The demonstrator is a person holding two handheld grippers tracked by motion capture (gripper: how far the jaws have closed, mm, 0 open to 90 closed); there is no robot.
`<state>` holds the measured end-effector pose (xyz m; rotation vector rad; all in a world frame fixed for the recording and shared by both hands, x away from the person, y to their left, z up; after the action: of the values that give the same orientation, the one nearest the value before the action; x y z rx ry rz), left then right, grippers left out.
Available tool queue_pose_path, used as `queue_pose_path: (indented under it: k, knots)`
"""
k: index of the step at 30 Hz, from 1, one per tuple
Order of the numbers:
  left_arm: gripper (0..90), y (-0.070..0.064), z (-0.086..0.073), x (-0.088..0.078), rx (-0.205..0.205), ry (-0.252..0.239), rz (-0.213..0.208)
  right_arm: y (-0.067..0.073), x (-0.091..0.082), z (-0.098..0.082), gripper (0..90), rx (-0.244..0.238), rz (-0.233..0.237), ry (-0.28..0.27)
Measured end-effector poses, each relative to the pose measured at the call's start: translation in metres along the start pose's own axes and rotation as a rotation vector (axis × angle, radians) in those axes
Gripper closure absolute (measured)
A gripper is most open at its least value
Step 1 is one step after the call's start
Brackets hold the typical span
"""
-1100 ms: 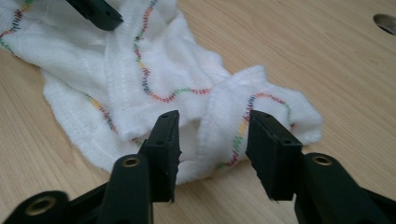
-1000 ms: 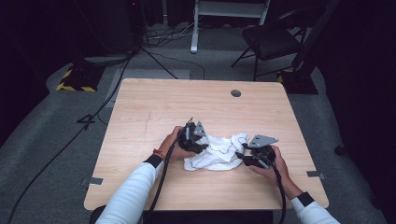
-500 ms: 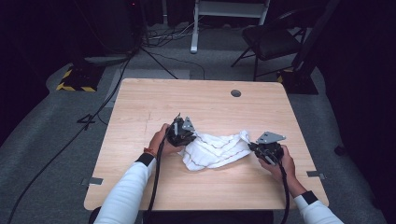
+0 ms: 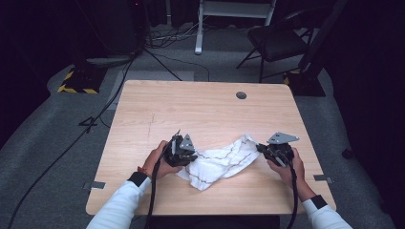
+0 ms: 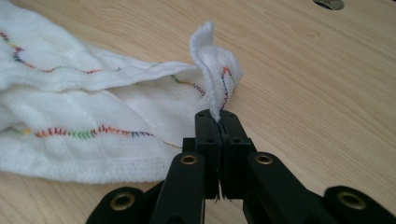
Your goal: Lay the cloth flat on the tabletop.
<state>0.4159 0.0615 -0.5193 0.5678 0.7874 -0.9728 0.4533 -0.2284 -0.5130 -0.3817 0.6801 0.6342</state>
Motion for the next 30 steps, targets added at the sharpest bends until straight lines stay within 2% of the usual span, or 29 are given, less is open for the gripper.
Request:
queue_pose_path:
  k: [2, 3, 5, 6, 8, 10, 11, 12, 14, 16, 17, 19, 20, 21, 23, 24, 26, 27, 28, 30]
  knots:
    - [58.5, -0.001, 0.0, -0.001, -0.001, -0.006, 0.01, -0.001, 0.003, 0.002, 88.2, 0.002, -0.007, 0.0]
    - [52.8, -0.002, 0.005, -0.001, -0.013, -0.041, 0.013, -0.001, 0.005, 0.003, 88.2, 0.011, -0.004, -0.001]
    - [42.6, -0.003, 0.008, 0.0, -0.015, -0.049, 0.013, -0.002, 0.008, 0.003, 88.1, 0.014, -0.003, 0.002]
    - [42.6, -0.004, 0.012, 0.002, -0.012, -0.052, 0.022, -0.002, 0.01, 0.003, 88.0, 0.011, -0.006, 0.007]
    - [30.2, -0.008, 0.02, 0.004, 0.001, -0.069, 0.008, -0.004, 0.016, 0.002, 87.3, 0.015, -0.012, 0.024]
    - [29.4, -0.013, 0.031, 0.006, 0.025, -0.087, 0.012, -0.004, 0.018, 0.002, 86.6, 0.016, -0.015, 0.03]
    - [26.4, -0.022, 0.044, 0.007, 0.04, -0.126, -0.033, -0.006, 0.022, 0.0, 85.5, 0.018, -0.023, 0.038]
    - [26.4, -0.027, 0.05, 0.01, 0.053, -0.137, -0.046, -0.007, 0.024, 0.0, 84.5, 0.019, -0.028, 0.042]
    - [26.5, -0.039, 0.058, 0.018, 0.093, -0.13, -0.094, -0.009, 0.027, -0.003, 81.9, 0.018, -0.035, 0.056]
    - [27.1, -0.05, 0.066, 0.029, 0.14, -0.108, -0.114, -0.01, 0.027, -0.005, 78.5, 0.02, -0.043, 0.065]
    - [28.4, -0.05, 0.066, 0.029, 0.14, -0.108, -0.114, -0.01, 0.027, -0.005, 78.5, 0.02, -0.043, 0.065]
    - [31.4, -0.06, 0.07, 0.041, 0.18, -0.078, -0.153, -0.012, 0.026, -0.004, 76.2, 0.03, -0.049, 0.056]
    - [35.1, -0.062, 0.072, 0.048, 0.191, -0.059, -0.153, -0.012, 0.026, -0.004, 76.2, 0.03, -0.049, 0.056]
    - [35.1, -0.061, 0.072, 0.055, 0.192, -0.034, -0.149, -0.012, 0.025, -0.004, 74.1, 0.03, -0.049, 0.051]
    - [39.7, -0.056, 0.072, 0.066, 0.163, 0.008, -0.145, -0.014, 0.024, -0.004, 66.6, 0.036, -0.055, 0.046]
    - [43.5, -0.052, 0.071, 0.073, 0.142, 0.023, -0.176, -0.014, 0.024, -0.004, 65.1, 0.04, -0.054, 0.043]
    - [53.2, -0.05, 0.07, 0.074, 0.141, 0.031, -0.183, -0.015, 0.024, -0.004, 63.3, 0.037, -0.06, 0.041]
    - [62.2, -0.049, 0.069, 0.073, 0.152, 0.035, -0.195, -0.016, 0.024, -0.005, 62.9, 0.04, -0.066, 0.044]
    - [62.2, -0.049, 0.068, 0.072, 0.169, 0.035, -0.196, -0.016, 0.024, -0.005, 62.9, 0.04, -0.066, 0.044]
    - [69.4, -0.046, 0.068, 0.067, 0.187, 0.025, -0.183, -0.016, 0.025, -0.006, 63.2, 0.044, -0.07, 0.051]
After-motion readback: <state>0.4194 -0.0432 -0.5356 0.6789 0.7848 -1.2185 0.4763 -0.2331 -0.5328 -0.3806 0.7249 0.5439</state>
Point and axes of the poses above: each handheld gripper's, and its own axes: x roughly forward along the jaws, z roughly out of its top, y roughly to its left, the point moved 8 cm from there along x, roughly forward along the jaws, and after that the axes turned 2 degrees about y, right-handed, at the moved point
